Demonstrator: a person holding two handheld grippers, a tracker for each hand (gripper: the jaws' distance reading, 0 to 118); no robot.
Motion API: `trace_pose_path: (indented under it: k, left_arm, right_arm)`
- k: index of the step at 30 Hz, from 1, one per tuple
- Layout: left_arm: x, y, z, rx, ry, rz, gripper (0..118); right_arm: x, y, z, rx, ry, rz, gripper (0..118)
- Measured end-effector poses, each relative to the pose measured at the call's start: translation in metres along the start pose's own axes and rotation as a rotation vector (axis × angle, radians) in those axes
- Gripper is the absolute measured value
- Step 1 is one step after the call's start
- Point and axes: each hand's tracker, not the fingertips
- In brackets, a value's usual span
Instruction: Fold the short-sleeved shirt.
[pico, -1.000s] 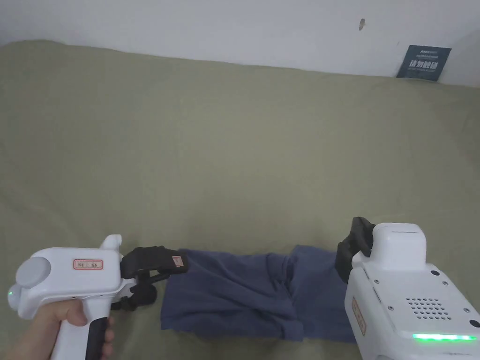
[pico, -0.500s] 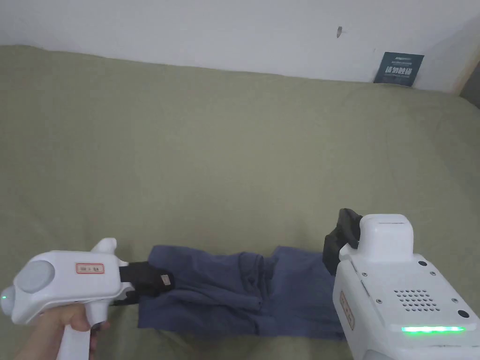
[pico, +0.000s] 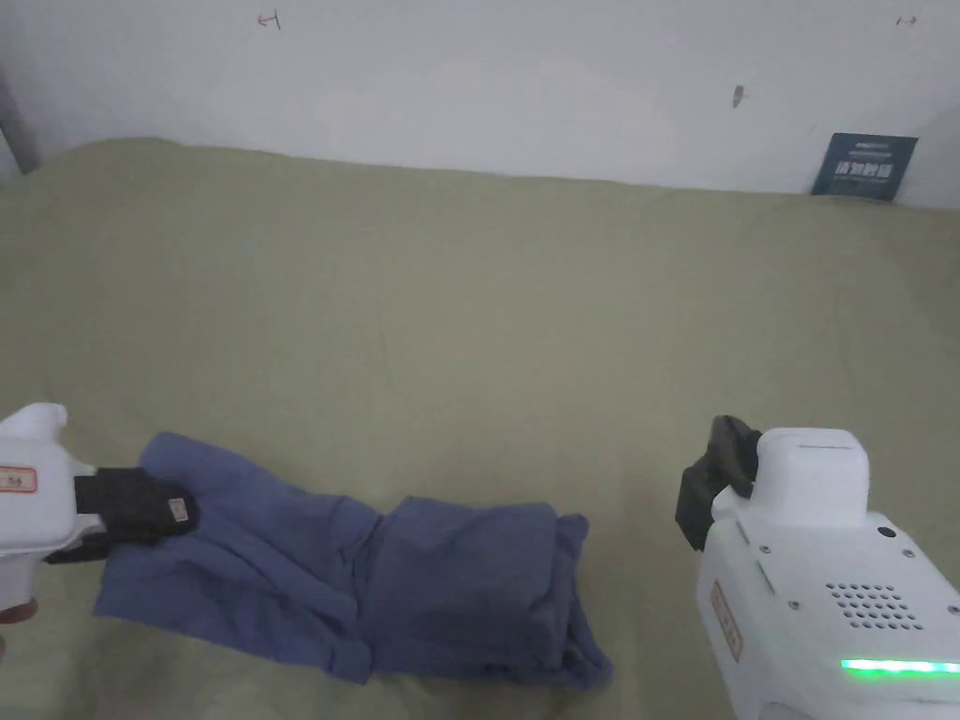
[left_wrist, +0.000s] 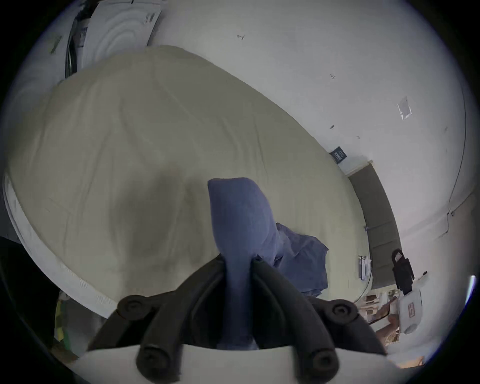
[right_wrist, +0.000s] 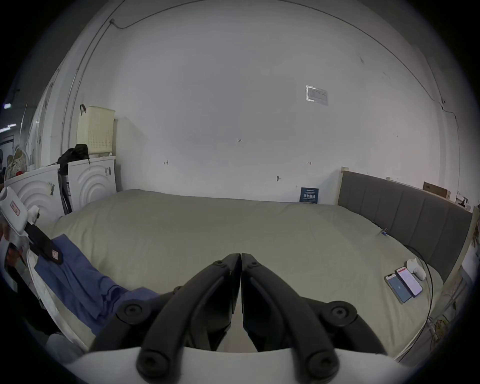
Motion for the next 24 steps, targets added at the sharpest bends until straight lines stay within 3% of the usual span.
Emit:
trace_pose_path:
  k: [10, 21, 22, 23, 24]
  left_arm:
    - [0.12, -0.019, -0.054, 0.002, -0.037, -0.298, 9]
    - [0.193, -0.074, -0.186, -0.194, 0.015, -0.398, 12]
    - [0.193, -0.076, -0.197, -0.19, 0.007, -0.38, 25]
    - [0.191, -0.075, -0.205, -0.216, -0.005, -0.343, 55]
    - [0.19, -0.075, -0.21, -0.24, -0.029, -0.311, 101]
  right_arm:
    - [0.003, -0.001, 0.006, 0.007, 0.018, 0.019, 8]
    - [0.017, -0.009, 0.001, -0.02, -0.005, 0.017, 8]
    - [0.018, -0.01, 0.001, -0.024, -0.007, 0.017, 8]
    - [0.02, -0.01, 0.0, -0.032, -0.008, 0.014, 8]
    - [0.022, -0.011, 0.0, -0.036, -0.007, 0.012, 8]
